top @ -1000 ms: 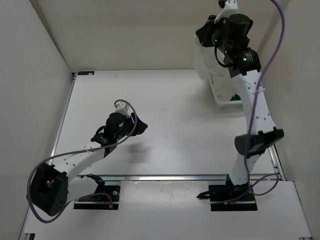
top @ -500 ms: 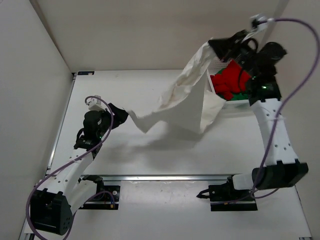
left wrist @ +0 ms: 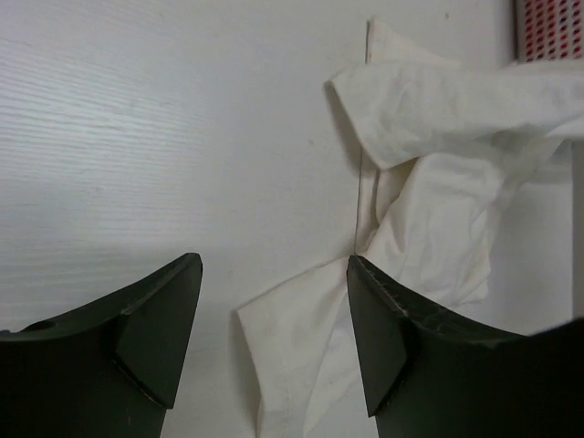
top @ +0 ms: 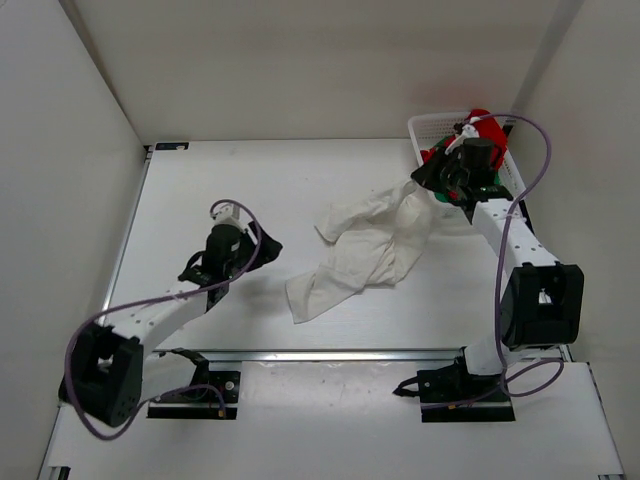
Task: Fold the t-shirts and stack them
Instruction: Move the tshirt to the center of the board
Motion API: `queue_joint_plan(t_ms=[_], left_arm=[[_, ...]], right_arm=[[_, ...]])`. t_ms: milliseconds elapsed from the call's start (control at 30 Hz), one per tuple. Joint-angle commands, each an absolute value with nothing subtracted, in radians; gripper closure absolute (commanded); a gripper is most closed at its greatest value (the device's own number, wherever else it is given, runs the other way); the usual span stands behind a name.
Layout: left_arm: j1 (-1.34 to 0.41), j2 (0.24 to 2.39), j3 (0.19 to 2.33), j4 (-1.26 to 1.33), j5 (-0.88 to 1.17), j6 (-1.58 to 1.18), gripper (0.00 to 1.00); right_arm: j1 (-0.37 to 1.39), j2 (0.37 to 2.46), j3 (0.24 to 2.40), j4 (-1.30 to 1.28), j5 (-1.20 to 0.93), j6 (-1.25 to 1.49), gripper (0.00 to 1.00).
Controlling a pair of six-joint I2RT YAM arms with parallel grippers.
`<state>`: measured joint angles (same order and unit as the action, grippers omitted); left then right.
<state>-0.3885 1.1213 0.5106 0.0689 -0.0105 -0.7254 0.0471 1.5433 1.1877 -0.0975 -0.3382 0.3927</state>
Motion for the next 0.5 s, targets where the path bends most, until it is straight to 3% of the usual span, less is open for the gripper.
queue_joint_plan(t_ms=[0,67,167,233,267,367,467], left_arm=[[-0.458,1.257,0.603,0.124,-0.061,-0.707,0.24],[-0.472,1.308,0.632,0.139,-0.052,-0.710,0.24],[-0.479,1.356,0.656,0.170,-0.043,-0.709,0.23],[-0.486,1.403,0.721,0.163,-0.058,-0.695,0.22],[-0.482,1.426,0.741,0.143,-0.049,-0.680,0.21],[-0.494,1.525,0.833,0.123,-0.025,-0.664,0.21],[-0.500,1.624,0.888,0.121,-0.003,-0.657,0.19]], right_arm=[[0.003,1.526,1.320,-0.158,-0.192,0.388,0.92],[0.021,1.561,1.406,-0.273,-0.134,0.351,0.59],[0.139,1.551,1.424,-0.386,0.064,0.305,0.40],[0.207,1.465,1.279,-0.355,0.130,0.345,0.33],[0.247,1.445,1.231,-0.345,0.129,0.356,0.34],[0.354,1.344,1.020,-0.267,0.023,0.408,0.52],[0.512,1.306,0.849,-0.279,0.041,0.451,0.58]])
